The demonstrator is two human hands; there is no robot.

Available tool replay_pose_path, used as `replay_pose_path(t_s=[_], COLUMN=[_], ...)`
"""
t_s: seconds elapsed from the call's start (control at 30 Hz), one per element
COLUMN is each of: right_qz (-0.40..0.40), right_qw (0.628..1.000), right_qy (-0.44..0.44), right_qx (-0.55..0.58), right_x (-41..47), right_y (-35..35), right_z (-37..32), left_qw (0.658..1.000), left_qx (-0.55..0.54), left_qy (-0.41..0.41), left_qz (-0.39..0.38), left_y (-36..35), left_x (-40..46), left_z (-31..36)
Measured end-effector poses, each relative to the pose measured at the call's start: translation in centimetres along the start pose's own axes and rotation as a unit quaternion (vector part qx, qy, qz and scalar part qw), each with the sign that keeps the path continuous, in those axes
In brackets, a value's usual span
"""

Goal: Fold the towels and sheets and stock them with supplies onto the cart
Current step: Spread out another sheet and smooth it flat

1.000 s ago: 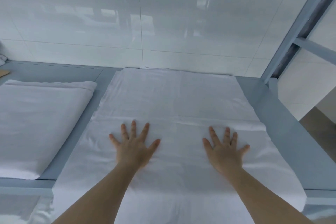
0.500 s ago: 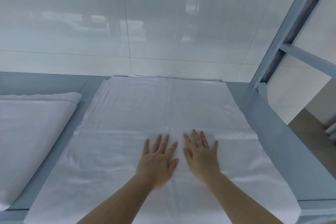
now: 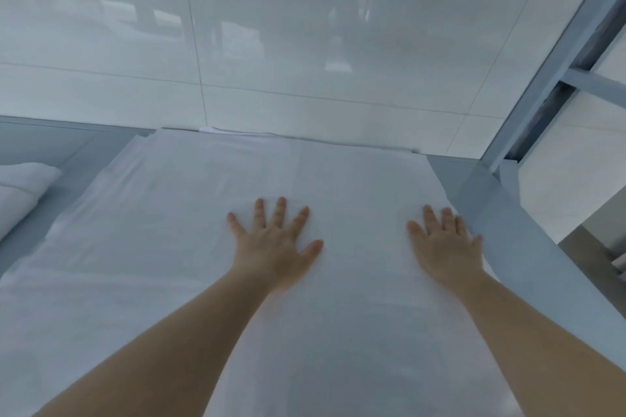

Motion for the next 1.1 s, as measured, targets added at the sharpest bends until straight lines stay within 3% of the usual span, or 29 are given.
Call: replay_pose_path(t_s=[0.1, 0.23, 0.37, 0.67, 0.77, 0.87, 0.97, 1.1], right_qz=[0.03, 0.045, 0.016, 0.017, 0.049, 0.025, 0.023, 0.013], right_qw=[0.998, 0.963, 0.952, 0.967, 0.958, 0.954, 0.973, 0.998], right_qy=[0.042, 0.26, 0.303, 0.253, 0.278, 0.294, 0.23, 0.057], right_qx=[0.022, 0.053, 0.053, 0.029, 0.044, 0.048, 0.027, 0.01], right_x=[2.6, 3.4, 6.7, 14.5, 15.0, 15.3, 17.1, 19.1], right_y=[0.4, -0.6, -1.2, -1.5, -1.1, -1.4, -1.3, -0.1], right_z=[-4.1, -14.0, -17.5, -19.0, -20.5, -19.6, -13.9, -4.8], left_qw=[1.0, 1.0, 1.0, 0.999, 0.999, 0.999, 0.999, 0.998], left_qx=[-0.005, 0.001, -0.005, -0.011, -0.018, -0.019, -0.022, -0.024], left_qy=[0.007, 0.012, 0.015, 0.018, 0.016, 0.015, 0.013, 0.016], left_qz=[0.008, 0.018, 0.024, 0.026, 0.035, 0.045, 0.048, 0.048], left_y=[-0.2, -0.9, -1.1, -1.3, -1.4, -1.4, -1.4, -1.4], left_x=[3.7, 8.4, 12.5, 20.4, 21.3, 21.3, 21.3, 21.1], left_z=[-0.1, -0.2, -0.3, 0.1, 0.3, 0.1, 0.0, -0.1])
Point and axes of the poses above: each hand's wrist, its own x-axis towards the middle knuckle, its own y-axis out of the back of the hand, z = x × y, the point moved 7 cm from there along x, towards the middle knuckle, and after that the axes turned 7 degrees about z, right-handed, at the moved point
